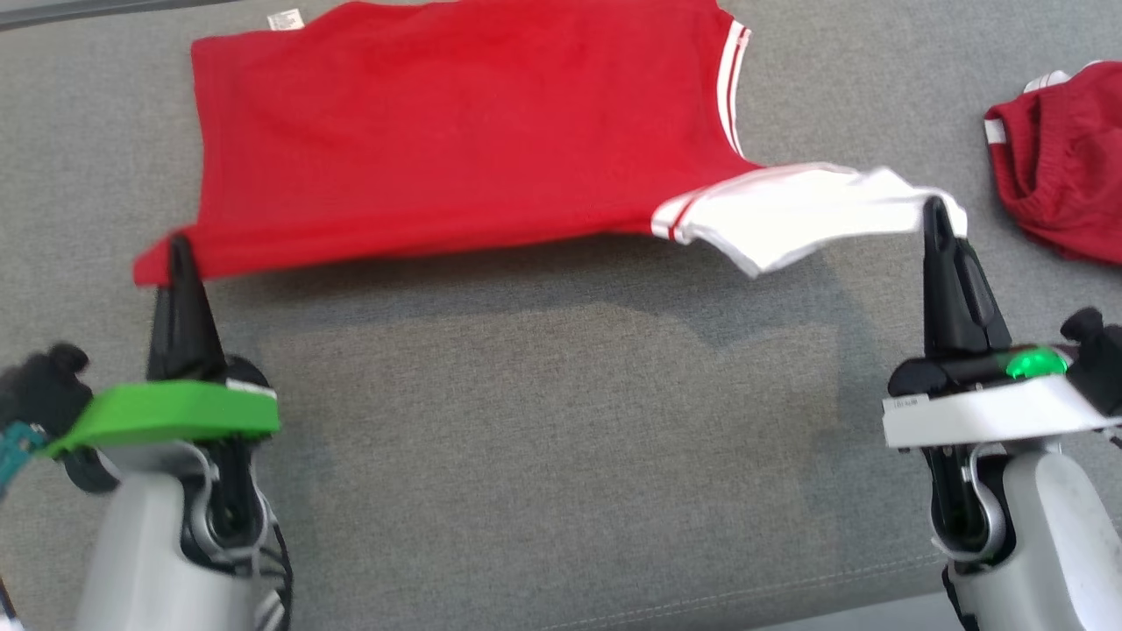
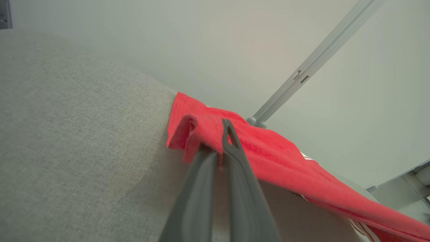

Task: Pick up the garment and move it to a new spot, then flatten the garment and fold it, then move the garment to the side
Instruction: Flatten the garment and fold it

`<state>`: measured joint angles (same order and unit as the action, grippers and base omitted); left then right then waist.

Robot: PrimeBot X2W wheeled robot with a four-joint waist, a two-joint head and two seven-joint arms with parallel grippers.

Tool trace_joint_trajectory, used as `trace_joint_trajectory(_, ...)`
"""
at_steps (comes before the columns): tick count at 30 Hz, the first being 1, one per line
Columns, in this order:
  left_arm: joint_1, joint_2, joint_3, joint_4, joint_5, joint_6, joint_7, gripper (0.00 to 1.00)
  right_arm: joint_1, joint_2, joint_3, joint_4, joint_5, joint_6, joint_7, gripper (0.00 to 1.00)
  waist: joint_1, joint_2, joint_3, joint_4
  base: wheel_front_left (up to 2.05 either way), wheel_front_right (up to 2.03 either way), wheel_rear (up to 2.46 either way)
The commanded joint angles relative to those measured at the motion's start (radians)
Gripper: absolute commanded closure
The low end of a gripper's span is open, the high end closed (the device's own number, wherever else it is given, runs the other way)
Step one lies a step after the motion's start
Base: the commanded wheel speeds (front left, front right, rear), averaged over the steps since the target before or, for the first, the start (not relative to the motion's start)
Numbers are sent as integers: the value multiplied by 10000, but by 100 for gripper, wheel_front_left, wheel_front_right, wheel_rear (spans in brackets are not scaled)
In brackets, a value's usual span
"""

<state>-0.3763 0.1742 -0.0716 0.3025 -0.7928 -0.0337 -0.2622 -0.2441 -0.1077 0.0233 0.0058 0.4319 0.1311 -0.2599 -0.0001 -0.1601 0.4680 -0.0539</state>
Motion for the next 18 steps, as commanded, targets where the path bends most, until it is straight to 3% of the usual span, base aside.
trace_joint_trajectory(1,479,-154,118,-139,72,94,-33,100,343,-16,-140,-81,79,-6,-41,100,1,1,-473,317,0,0,0)
trace_joint_trajectory(6,2050,-688,10,-267,365,-46,-34,100,1641,133,-365,-125,234,-8,-41,100,1,1,-953,389,0,0,0)
trace_joint_trajectory(18,3845,-1097,751,68,952,-346,-37,100,3748,347,-469,-175,740,-12,-42,100,1,1,-2061,-26,0,0,0)
